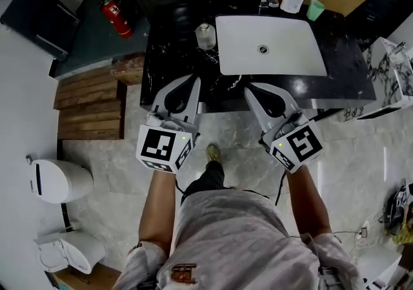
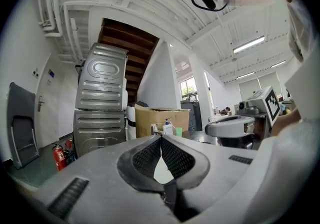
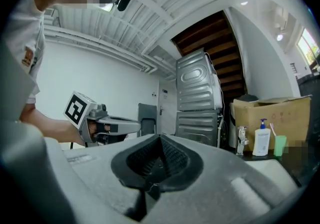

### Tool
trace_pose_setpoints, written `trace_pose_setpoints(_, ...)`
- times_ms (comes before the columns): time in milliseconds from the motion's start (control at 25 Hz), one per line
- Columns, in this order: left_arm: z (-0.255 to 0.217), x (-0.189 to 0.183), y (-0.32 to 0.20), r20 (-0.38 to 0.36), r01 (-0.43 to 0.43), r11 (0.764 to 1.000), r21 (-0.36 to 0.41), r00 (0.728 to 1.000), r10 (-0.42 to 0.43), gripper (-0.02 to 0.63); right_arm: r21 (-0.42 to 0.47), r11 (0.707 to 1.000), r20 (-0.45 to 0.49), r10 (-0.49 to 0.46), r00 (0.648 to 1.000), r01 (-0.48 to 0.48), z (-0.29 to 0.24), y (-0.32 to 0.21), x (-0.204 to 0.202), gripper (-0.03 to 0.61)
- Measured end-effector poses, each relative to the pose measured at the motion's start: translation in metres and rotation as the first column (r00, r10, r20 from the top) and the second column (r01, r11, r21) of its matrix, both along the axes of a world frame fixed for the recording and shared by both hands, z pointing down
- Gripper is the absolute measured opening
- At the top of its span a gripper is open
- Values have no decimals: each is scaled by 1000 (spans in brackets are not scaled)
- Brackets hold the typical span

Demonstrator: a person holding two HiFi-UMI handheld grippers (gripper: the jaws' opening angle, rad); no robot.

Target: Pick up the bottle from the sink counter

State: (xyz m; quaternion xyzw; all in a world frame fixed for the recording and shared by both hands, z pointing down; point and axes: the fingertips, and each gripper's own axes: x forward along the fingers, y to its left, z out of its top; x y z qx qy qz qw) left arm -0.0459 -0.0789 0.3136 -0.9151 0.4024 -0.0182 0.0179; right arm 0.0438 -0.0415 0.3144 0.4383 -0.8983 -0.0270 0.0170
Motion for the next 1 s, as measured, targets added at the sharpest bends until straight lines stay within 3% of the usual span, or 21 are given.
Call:
trace_pose_setpoints(360, 15, 0, -100, 57, -70, 997, -13, 996, 71, 40, -22, 999, -3, 49, 999, -49, 6, -101, -10, 2)
trace_pose_setpoints(760, 56, 21, -181, 138, -184, 977, -111, 970, 198, 326, -62, 993, -22, 101, 995, -102, 17, -169, -8, 2)
trace_pose_setpoints(1000, 93, 43, -210, 205, -216, 957, -195, 945, 255, 382, -82, 992, -37, 93, 995, -96, 23, -192, 5, 2)
